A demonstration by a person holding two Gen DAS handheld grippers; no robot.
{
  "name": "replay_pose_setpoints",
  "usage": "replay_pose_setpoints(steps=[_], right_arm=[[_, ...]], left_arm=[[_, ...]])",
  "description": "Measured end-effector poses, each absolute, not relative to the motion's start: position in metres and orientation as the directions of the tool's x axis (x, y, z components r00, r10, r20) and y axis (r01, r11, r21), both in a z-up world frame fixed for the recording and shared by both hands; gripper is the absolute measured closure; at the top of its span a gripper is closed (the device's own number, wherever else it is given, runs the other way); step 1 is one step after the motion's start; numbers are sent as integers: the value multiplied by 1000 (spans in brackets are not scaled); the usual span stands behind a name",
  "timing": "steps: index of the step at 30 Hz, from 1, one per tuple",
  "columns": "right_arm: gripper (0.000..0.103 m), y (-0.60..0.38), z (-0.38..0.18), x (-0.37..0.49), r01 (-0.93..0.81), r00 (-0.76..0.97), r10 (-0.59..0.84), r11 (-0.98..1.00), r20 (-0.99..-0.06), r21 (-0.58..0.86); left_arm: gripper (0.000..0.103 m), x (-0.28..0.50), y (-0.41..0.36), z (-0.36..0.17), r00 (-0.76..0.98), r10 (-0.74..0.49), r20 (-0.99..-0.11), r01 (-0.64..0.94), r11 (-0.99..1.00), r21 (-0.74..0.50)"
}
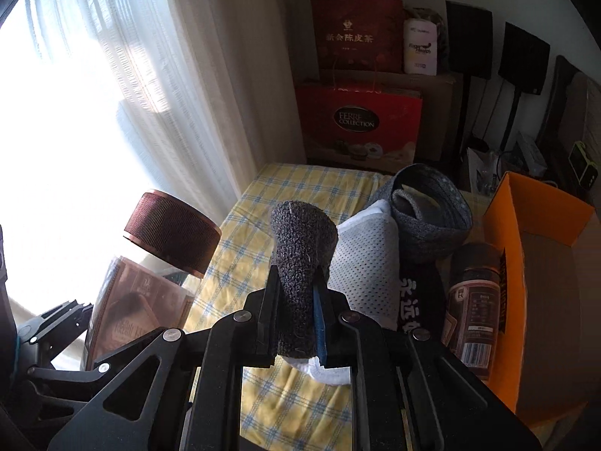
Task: Organize objects
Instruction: 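Carry jar and sock into the orange box and open both tools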
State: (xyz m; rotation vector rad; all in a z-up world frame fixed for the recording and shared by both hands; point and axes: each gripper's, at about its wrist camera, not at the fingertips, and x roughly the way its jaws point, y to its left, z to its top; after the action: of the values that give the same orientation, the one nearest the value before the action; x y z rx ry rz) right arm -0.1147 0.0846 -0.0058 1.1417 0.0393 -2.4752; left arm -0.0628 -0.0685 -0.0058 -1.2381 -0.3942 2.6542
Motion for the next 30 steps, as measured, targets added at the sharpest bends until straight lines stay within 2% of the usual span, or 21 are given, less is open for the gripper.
replay_pose_setpoints(steps=[17,30], right_arm=[[90,252,27,-96,129,-686,-155,-987,-711,91],[90,338,-16,-103,-42,-647,-52,-994,-761,104]], left_arm=[[41,-113,89,11,-531,451,-717,-264,-893,-365],[41,-139,194,-6,-484,456,-747,-303,-888,-345]])
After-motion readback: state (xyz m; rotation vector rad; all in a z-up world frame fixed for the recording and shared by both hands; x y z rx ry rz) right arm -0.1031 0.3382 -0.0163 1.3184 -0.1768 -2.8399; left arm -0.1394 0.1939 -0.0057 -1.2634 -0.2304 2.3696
